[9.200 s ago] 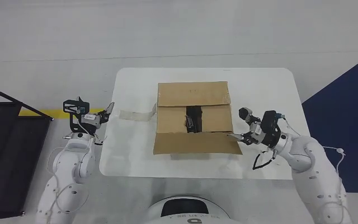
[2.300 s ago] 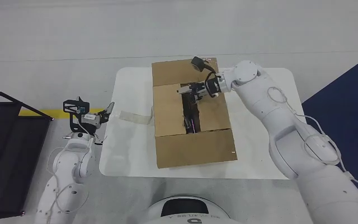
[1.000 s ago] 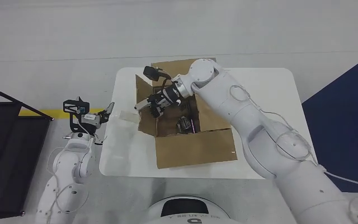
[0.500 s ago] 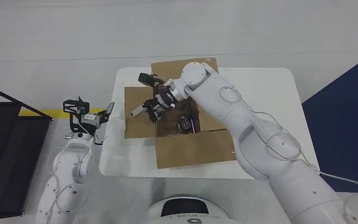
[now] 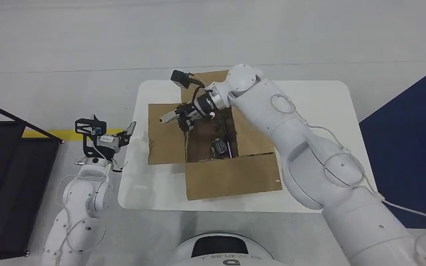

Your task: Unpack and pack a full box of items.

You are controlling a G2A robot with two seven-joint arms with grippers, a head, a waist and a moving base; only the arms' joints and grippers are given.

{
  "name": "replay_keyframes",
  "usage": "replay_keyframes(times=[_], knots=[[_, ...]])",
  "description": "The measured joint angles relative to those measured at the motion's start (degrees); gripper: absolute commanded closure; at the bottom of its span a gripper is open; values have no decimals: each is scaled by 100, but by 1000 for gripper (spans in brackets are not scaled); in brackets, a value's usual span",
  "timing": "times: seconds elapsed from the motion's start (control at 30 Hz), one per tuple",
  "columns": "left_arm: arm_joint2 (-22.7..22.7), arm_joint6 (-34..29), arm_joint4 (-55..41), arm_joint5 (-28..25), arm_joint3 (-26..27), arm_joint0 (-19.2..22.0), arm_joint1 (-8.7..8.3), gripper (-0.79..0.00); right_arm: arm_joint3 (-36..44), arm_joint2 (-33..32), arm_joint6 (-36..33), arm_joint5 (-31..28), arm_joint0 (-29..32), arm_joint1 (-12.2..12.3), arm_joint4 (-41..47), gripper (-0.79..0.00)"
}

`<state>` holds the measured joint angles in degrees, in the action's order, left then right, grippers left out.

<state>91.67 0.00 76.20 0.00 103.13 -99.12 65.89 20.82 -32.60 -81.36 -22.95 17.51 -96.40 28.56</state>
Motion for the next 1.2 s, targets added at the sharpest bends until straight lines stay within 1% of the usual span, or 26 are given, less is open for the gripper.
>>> replay_keyframes(times=[0.1, 0.13, 0.2, 0.23, 0.3, 0.33, 0.4, 0.43, 0.47, 0.5, 0.53, 0.67, 0.8, 0.87, 0.9, 0.97, 1.03, 1.1, 1.2], knots=[[0, 0, 0, 0, 0, 0, 0, -785, 316, -353, 219, -221, 92, 478, 80, -785], [0, 0, 0, 0, 0, 0, 0, -785, 535, -527, 281, -283, 193, 721, 85, -785], [0, 0, 0, 0, 0, 0, 0, -785, 923, -851, 376, -378, 412, 1129, 59, -785], [0, 0, 0, 0, 0, 0, 0, -785, 1240, -1106, 427, -429, 614, 1419, 20, -785], [0, 0, 0, 0, 0, 0, 0, -785, 1848, -1561, 439, -440, 1033, 1859, 1, -785], [0, 0, 0, 0, 0, 0, 0, -785, 2312, -1922, 406, -408, 1380, 2152, -9, -785], [0, 0, 0, 0, 0, 0, 0, -785, 3032, -2523, 341, -342, 1970, 2563, -20, -785], [0, 0, 0, 0, 0, 0, 0, -785, 3491, -2932, 299, -299, 2386, 2803, -47, -785], [0, 0, 0, 0, 0, 0, 0, -785, 3805, -3214, 278, -278, 2680, 2952, -82, -785], [0, 0, 0, 0, 0, 0, 0, -785, 4056, -3439, 269, -269, 2921, 3043, -104, -785], [0, 0, 0, 0, 0, 0, 0, -785, 4228, -3597, 268, -267, 3103, 3070, -111, -785], [0, 0, 0, 0, 0, 0, 0, -785, 4065, -3458, 270, -270, 2926, 3046, -107, -785], [0, 0, 0, 0, 0, 0, 0, -785, 4065, -3465, 274, -268, 2931, 3047, -106, -785], [-6, 23, 80, 12, 69, 9, -2, -785, 3962, -3566, 469, -250, 3012, 3067, -109, -785], [-27, 40, 176, 5, 177, 9, -2, -785, 3921, -3661, 642, -336, 3077, 3088, -101, -785], [-103, 39, 390, -69, 510, -16, -2, -785, 3842, -3948, 1007, -732, 3303, 3154, -83, -785], [-224, -102, 654, -155, 835, -15, -3, -785, 3760, -4215, 1185, -1026, 3569, 3213, 63, -785], [-412, -304, 915, -233, 1076, 61, 1, -785, 3634, -4415, 1117, -1093, 3750, 3258, 334, -785], [-870, -843, 1268, -491, 1335, 343, 21, -785, 3347, -4586, 1054, -1008, 3838, 3310, 458, -785]])
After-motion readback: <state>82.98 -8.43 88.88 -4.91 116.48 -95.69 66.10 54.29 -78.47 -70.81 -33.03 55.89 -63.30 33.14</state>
